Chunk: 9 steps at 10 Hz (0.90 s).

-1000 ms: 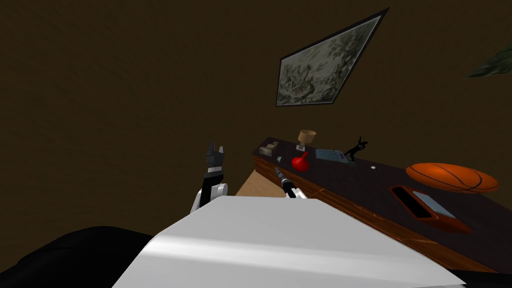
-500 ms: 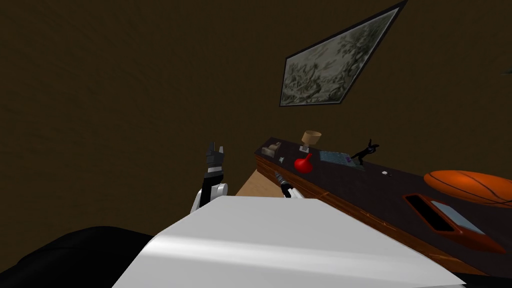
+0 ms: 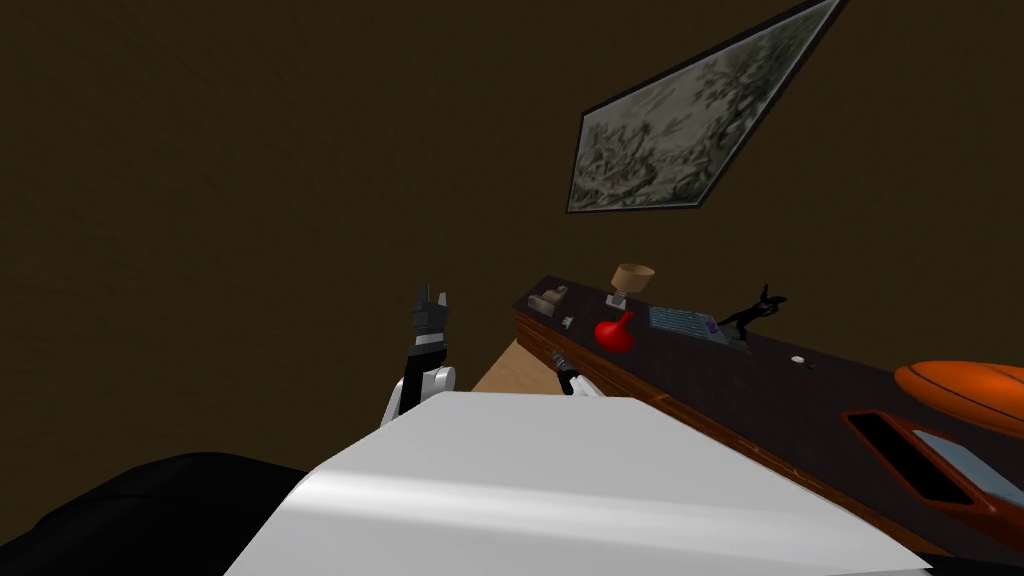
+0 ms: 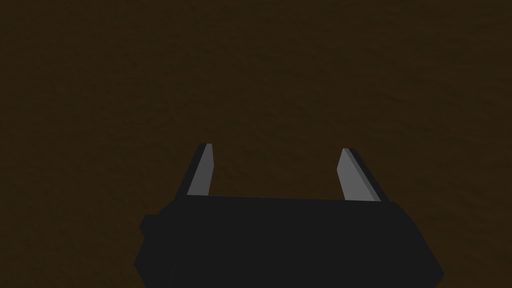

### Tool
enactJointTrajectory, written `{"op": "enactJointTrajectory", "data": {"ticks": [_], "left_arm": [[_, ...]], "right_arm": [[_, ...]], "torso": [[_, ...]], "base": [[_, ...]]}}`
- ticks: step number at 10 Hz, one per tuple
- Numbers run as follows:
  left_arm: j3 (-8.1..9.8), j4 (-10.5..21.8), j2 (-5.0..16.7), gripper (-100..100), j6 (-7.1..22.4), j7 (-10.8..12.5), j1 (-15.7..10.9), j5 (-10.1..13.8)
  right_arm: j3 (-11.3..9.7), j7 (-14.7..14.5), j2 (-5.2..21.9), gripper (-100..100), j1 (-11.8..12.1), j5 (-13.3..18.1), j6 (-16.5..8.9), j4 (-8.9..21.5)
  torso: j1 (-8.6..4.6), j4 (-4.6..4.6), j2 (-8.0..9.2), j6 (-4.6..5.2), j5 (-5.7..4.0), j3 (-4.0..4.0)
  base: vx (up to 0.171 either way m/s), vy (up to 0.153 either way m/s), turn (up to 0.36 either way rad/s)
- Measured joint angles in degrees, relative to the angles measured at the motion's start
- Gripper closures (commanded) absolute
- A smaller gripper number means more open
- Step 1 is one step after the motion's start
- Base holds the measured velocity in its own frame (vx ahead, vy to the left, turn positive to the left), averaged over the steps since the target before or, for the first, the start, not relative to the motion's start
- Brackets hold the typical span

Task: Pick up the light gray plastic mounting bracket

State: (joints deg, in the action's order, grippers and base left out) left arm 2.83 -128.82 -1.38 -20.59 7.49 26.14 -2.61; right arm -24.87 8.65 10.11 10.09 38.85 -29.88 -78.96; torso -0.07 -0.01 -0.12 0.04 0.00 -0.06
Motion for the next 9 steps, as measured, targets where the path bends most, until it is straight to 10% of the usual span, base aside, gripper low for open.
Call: {"op": "enactJointTrajectory", "data": {"ticks": [9], "left_arm": [[0.00,0.00,0.00,0,0.00,0.00,0.00,0.00]], "right_arm": [[-4.30,5.47,-0.17,-100,-7.62,5.86,-11.97,14.29]], "torso": [[-0.02,-0.01,-0.11,-0.01,0.00,-0.06]], "base": [[0.047,-0.017,0.099]]}}
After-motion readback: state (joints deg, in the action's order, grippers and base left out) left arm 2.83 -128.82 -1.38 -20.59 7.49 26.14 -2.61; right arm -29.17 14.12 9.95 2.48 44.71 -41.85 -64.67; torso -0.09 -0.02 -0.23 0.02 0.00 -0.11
